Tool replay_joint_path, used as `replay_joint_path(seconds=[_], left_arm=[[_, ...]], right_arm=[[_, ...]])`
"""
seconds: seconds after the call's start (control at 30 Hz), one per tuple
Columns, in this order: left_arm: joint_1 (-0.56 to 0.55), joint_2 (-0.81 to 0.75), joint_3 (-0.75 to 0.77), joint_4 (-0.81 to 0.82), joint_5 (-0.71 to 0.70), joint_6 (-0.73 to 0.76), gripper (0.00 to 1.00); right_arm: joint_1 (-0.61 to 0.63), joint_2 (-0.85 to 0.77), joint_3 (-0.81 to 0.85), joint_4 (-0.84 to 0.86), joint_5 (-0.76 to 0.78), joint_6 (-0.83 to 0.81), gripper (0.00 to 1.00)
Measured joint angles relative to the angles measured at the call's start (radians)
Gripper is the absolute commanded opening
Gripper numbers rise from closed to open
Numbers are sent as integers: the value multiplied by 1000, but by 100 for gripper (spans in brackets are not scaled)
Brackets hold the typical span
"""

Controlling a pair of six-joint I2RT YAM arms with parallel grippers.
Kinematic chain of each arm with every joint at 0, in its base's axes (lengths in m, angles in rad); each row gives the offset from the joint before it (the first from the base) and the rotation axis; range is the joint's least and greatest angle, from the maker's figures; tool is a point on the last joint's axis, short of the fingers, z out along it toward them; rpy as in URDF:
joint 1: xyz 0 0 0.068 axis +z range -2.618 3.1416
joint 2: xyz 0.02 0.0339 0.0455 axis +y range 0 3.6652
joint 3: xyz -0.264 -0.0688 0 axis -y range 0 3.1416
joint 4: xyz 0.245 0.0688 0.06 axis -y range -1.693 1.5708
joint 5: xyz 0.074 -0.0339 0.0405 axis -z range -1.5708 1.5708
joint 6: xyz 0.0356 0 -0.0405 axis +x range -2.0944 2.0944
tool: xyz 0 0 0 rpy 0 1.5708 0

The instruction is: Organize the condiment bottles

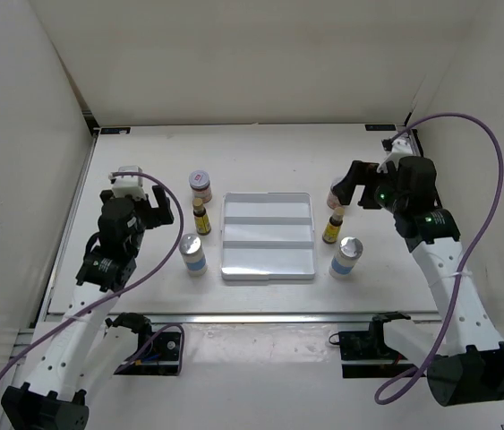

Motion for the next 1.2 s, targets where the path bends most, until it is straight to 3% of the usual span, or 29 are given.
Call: replay_joint_path(seconds=[0.43,0.83,1.0,1.2], left_arm=[[0,-38,-14,6,-29,-57,100],[-18,-11,-14,6,-13,-74,100],[-18,-5,-15,6,-13,-71,100],[-18,-4,-15,6,-10,-70,100]], right_arm=[[31,68,-8,-186,-97,-2,100],[130,-66,-75,-303,222,140,100],[92,-6,-77,-323,196,153,100],[177,-1,-76,-335,213,150,100]])
